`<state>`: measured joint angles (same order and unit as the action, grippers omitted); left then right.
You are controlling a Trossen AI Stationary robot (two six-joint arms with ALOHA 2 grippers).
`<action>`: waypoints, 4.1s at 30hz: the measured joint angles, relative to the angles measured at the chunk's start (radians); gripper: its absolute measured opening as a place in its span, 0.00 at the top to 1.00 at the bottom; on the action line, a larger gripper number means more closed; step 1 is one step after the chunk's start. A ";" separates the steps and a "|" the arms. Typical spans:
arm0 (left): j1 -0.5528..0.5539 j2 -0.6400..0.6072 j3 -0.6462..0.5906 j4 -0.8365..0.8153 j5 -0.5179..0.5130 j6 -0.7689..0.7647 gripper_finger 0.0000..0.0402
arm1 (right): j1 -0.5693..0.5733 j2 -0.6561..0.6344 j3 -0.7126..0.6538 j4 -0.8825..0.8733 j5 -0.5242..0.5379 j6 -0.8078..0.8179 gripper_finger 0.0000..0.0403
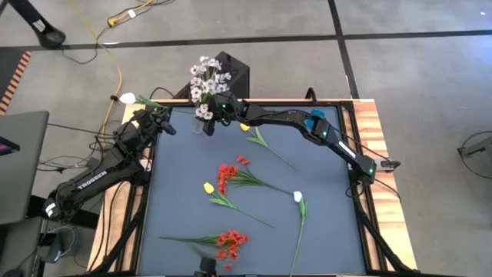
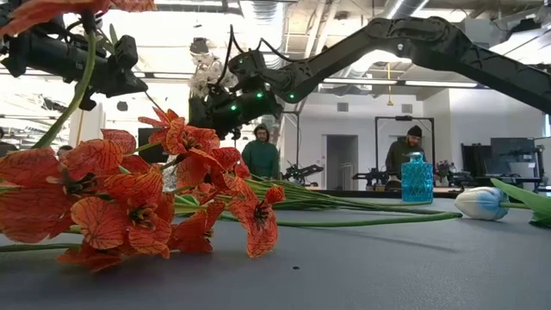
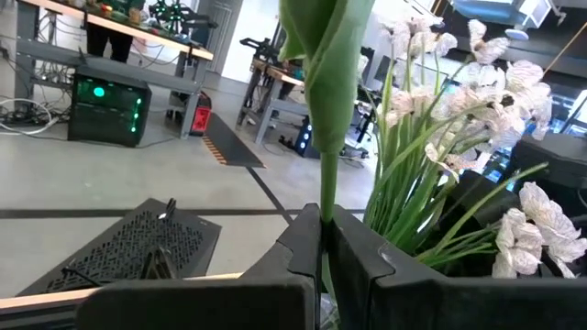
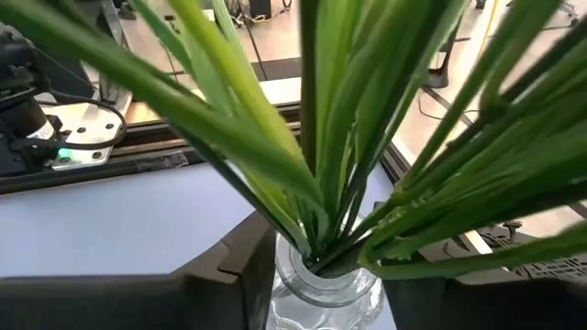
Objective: Sort flowers into vase by color
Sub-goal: Put the top white tulip flower into the transparent vase
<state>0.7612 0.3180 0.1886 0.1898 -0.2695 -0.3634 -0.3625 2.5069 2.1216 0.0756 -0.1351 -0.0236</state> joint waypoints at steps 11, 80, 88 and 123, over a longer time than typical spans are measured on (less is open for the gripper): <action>0.000 0.000 0.000 0.006 0.010 0.000 1.00 | 0.009 -0.005 0.000 -0.019 -0.010 0.021 0.54; -0.570 0.120 0.051 -0.180 0.013 -0.066 0.84 | 0.168 -0.168 0.000 -0.413 0.008 -0.081 0.54; -0.570 0.036 0.051 -0.196 -0.107 -0.063 0.84 | 0.169 -0.168 0.000 -0.416 0.006 -0.081 0.54; -0.570 -0.149 0.171 -0.819 -0.074 -0.297 0.84 | 0.106 -0.079 0.000 -0.206 0.028 -0.115 0.52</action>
<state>0.1917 0.1692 0.3595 -0.6296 -0.3437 -0.6602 -0.2568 2.4281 2.1220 -0.1302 -0.1066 -0.1384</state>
